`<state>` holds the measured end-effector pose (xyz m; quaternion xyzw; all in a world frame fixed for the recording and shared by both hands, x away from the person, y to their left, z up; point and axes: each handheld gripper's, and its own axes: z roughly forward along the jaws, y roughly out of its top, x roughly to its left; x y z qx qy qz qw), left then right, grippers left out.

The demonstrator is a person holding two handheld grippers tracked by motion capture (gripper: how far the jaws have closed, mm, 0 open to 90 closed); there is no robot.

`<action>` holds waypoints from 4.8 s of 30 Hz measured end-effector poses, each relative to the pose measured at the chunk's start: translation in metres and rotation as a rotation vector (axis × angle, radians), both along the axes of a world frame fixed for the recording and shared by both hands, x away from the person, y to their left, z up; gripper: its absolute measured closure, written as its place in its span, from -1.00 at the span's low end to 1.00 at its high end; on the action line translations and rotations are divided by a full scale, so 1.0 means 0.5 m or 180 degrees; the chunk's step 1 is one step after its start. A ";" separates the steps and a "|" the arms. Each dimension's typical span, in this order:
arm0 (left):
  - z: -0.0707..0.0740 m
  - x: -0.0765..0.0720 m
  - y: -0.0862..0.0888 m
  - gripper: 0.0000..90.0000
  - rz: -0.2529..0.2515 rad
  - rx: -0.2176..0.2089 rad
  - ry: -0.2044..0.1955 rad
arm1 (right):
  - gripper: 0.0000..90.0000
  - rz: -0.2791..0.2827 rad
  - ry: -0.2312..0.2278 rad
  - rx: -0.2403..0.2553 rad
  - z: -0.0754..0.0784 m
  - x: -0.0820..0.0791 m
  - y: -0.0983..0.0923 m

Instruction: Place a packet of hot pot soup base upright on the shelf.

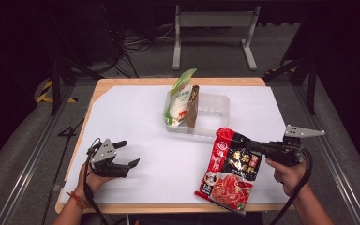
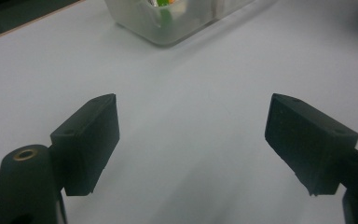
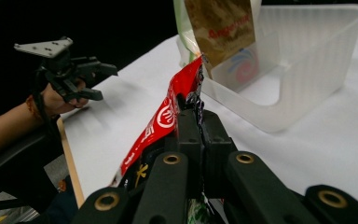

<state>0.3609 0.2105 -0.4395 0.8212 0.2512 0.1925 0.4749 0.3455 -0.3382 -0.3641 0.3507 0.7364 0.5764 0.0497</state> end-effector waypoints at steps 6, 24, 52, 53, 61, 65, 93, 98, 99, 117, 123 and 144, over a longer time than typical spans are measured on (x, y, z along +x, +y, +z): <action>0.001 -0.001 -0.006 -0.56 -0.0035 0.0014 0.0004 | 0.98 -0.0002 -0.0139 0.0043 0.033 -0.018 0.000; 0.001 -0.005 -0.001 -0.57 -0.0022 -0.0023 -0.0011 | 0.98 -0.0002 -0.0456 -0.0052 0.112 -0.034 0.029; -0.001 0.000 0.009 -0.69 0.0160 -0.0151 0.0037 | 0.98 -0.0376 -0.0807 -0.0177 0.204 0.011 0.066; -0.002 0.001 0.008 -0.69 0.0159 -0.0133 0.0042 | 0.98 -0.0400 -0.0819 -0.0186 0.207 0.012 0.068; -0.002 0.001 0.006 -0.69 0.0157 -0.0125 0.0030 | 0.98 -0.0577 -0.0909 -0.0171 0.239 0.043 0.086; -0.002 0.000 0.005 -0.69 0.0154 -0.0107 0.0009 | 0.98 -0.0643 -0.0931 -0.0198 0.247 0.060 0.103; -0.002 -0.001 0.007 -0.69 0.0073 -0.0154 0.0000 | 0.98 -0.1189 -0.0815 -0.0453 0.235 0.233 0.218; -0.001 -0.002 0.007 -0.68 0.0062 -0.0160 -0.0005 | 0.98 -0.1242 -0.0782 -0.0458 0.223 0.258 0.228; -0.001 -0.002 0.007 -0.68 0.0052 -0.0161 -0.0011 | 0.98 -0.1241 -0.0764 -0.0435 0.220 0.262 0.229; -0.001 -0.003 0.008 -0.67 0.0101 -0.0129 -0.0038 | 0.97 -0.1275 -0.0757 -0.0255 0.167 0.307 0.245; -0.003 -0.004 0.003 -0.67 0.0065 -0.0083 -0.0038 | 0.96 -0.1276 -0.0785 -0.0175 0.151 0.313 0.228; -0.003 -0.003 -0.003 -0.67 0.0025 -0.0047 -0.0049 | 0.94 -0.1154 -0.0846 -0.0246 0.121 0.284 0.214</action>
